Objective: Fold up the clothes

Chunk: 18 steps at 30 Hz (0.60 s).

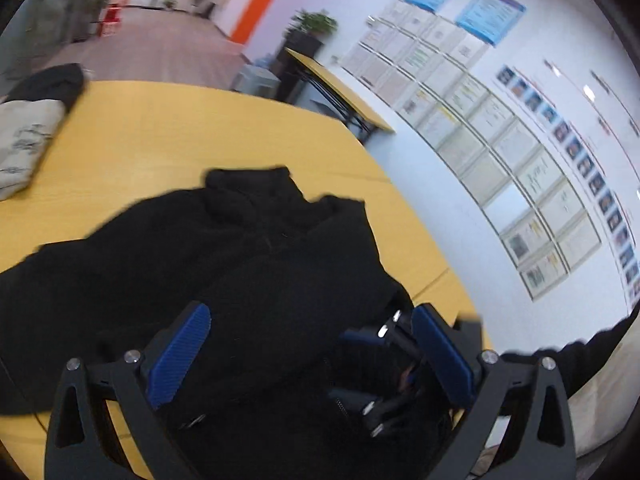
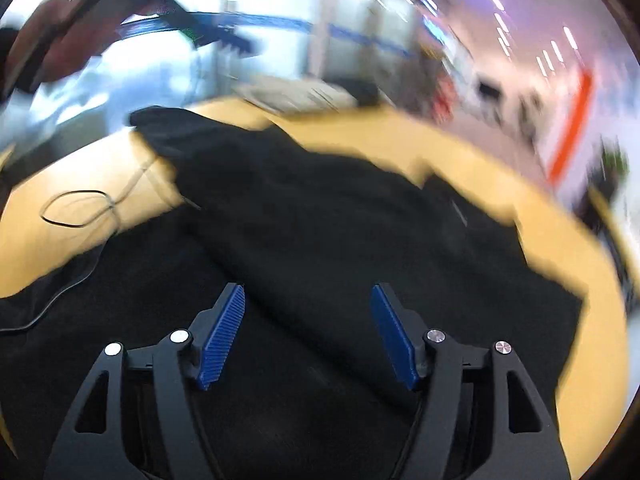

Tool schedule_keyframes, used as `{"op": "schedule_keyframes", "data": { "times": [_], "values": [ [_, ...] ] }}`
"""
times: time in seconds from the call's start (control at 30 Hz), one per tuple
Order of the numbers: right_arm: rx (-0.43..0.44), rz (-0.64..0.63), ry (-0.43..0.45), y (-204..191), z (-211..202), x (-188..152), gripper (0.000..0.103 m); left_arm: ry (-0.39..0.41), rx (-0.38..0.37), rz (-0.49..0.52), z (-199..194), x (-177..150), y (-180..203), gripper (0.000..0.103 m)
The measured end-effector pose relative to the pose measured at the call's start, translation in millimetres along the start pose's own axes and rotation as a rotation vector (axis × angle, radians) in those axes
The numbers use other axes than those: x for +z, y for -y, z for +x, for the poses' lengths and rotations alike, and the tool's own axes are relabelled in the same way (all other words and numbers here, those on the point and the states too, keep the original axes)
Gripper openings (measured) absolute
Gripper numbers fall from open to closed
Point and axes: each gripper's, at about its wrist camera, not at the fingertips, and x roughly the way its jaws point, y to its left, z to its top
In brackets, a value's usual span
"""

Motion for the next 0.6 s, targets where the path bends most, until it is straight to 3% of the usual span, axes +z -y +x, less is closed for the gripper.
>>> {"op": "schedule_keyframes", "data": {
  "times": [0.07, 0.1, 0.2, 0.27, 0.33, 0.43, 0.6],
  "values": [
    [-0.052, 0.006, -0.101, 42.6, -1.6, -33.7, 0.059, -0.060, 0.019, -0.029, 39.8, -11.2, -7.2, 0.103],
    [-0.101, 0.014, -0.115, 57.5, -2.4, -42.9, 0.054, -0.084, 0.036, -0.052, 55.5, -18.2, -14.4, 0.103],
    [-0.249, 0.038, -0.155, 101.9, -4.6, -70.0, 0.050, -0.124, 0.119, -0.135, 87.9, -37.6, -43.4, 0.103],
    [-0.348, 0.053, -0.181, 131.5, -6.2, -88.1, 0.050, -0.133, 0.177, -0.193, 100.3, -46.3, -63.1, 0.103],
    [-0.447, 0.069, -0.207, 161.1, -7.7, -106.2, 0.057, -0.131, 0.184, -0.233, 105.6, -50.3, -75.1, 0.103],
    [-0.465, 0.162, -0.182, 176.1, -10.6, -112.7, 0.058, -0.121, 0.184, -0.231, 109.0, -48.7, -72.7, 0.103],
    [-0.445, 0.529, -0.100, 228.5, -23.5, -121.5, 0.059, -0.110, 0.139, -0.227, 115.3, -48.0, -70.8, 0.103]
  ]
}}
